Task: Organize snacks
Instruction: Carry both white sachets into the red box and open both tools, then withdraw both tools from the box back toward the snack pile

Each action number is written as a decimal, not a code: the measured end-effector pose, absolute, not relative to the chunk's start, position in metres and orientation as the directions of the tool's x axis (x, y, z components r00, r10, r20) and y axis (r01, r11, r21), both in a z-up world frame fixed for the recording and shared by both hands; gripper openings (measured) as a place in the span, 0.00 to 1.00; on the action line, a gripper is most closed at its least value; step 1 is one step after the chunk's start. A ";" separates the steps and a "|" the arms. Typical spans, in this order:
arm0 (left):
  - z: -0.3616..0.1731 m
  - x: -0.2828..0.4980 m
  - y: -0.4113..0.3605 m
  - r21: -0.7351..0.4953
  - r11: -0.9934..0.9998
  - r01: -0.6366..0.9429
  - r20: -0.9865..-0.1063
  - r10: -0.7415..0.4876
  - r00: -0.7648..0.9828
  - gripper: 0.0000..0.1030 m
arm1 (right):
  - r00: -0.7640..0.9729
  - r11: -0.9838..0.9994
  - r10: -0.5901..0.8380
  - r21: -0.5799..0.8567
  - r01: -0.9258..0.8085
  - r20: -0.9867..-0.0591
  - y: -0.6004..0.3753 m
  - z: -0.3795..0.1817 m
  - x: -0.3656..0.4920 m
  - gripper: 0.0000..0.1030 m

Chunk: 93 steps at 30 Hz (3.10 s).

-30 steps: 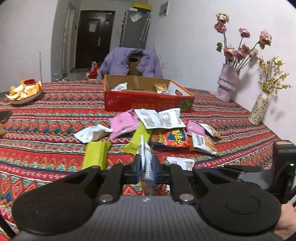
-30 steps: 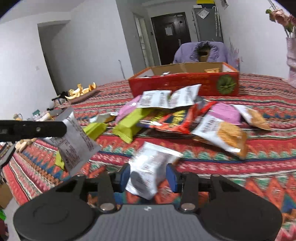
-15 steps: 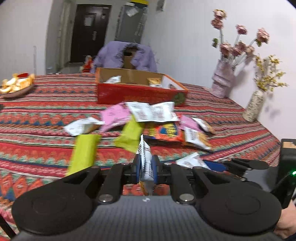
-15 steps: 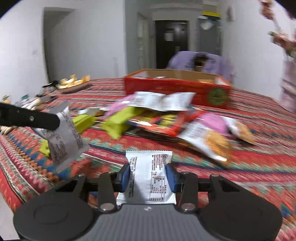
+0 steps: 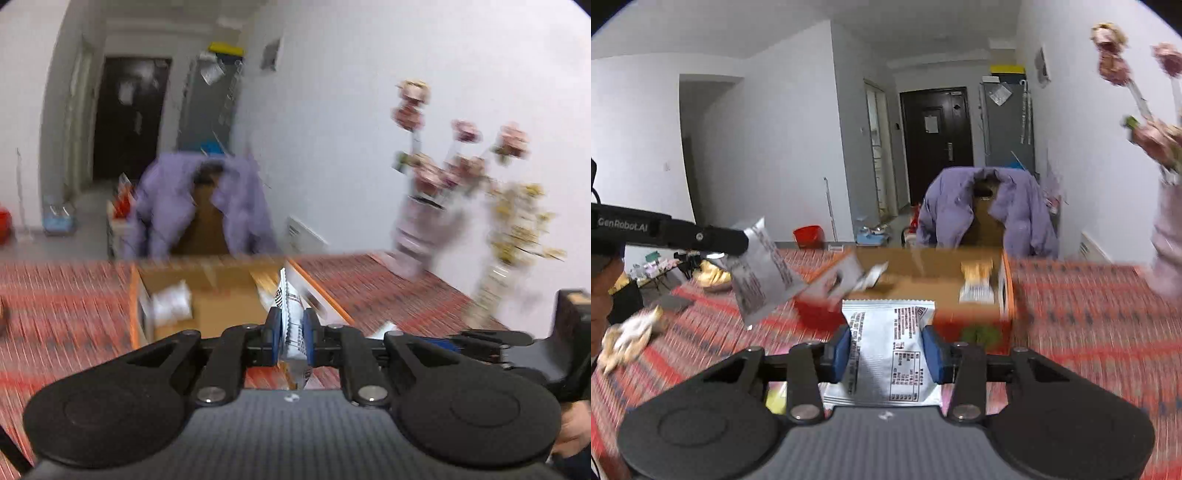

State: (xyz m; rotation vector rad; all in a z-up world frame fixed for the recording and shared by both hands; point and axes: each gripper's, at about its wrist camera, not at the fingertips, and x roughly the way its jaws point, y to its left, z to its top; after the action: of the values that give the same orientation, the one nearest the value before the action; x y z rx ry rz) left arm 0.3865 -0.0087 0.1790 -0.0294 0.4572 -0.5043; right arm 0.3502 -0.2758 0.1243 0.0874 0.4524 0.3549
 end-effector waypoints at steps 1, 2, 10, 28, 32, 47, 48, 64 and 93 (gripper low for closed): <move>0.183 0.412 -0.014 -0.125 0.884 0.449 -0.426 -0.457 0.781 0.13 | 0.828 0.931 0.365 0.178 -0.318 -0.425 -0.280 0.130 0.384 0.40; 0.184 0.441 -0.019 -0.123 0.895 0.428 -0.437 -0.436 0.787 0.13 | 0.813 0.927 0.375 0.202 -0.316 -0.445 -0.282 0.134 0.413 0.40; 0.107 0.652 -0.024 -0.350 0.878 0.327 -0.549 -0.475 0.687 0.14 | 0.684 0.959 0.280 0.158 -0.237 -0.673 -0.253 0.089 0.657 0.40; 0.035 0.711 -0.034 -0.156 0.948 0.277 -0.728 -0.300 0.616 0.68 | 0.599 0.964 0.250 0.137 -0.229 -0.760 -0.241 0.030 0.699 0.72; 0.076 0.695 -0.026 -0.159 0.948 0.275 -0.710 -0.303 0.636 0.76 | 0.636 0.963 0.260 0.146 -0.226 -0.727 -0.251 0.065 0.688 0.77; 0.191 0.539 0.017 -0.061 0.970 0.235 -0.649 -0.218 0.729 0.85 | 0.685 0.961 0.235 0.057 -0.272 -0.689 -0.276 0.184 0.535 0.90; 0.195 0.527 0.019 -0.062 0.971 0.233 -0.645 -0.217 0.732 0.88 | 0.686 0.960 0.233 0.051 -0.275 -0.689 -0.275 0.186 0.526 0.90; 0.165 0.310 0.062 -0.083 0.965 0.250 -0.463 -0.260 0.847 0.95 | 0.763 0.931 0.310 0.018 -0.365 -0.567 -0.275 0.158 0.342 0.91; 0.047 0.070 0.085 -0.121 0.985 0.126 -0.424 -0.166 0.890 1.00 | 0.860 0.953 0.275 0.002 -0.304 -0.430 -0.224 0.029 0.080 1.00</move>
State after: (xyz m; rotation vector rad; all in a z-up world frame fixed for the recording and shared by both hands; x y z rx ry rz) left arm 0.0705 0.0847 0.0471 -0.0911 0.4476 -0.1520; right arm 0.0796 -0.2243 0.0291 -0.0668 0.4411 0.3042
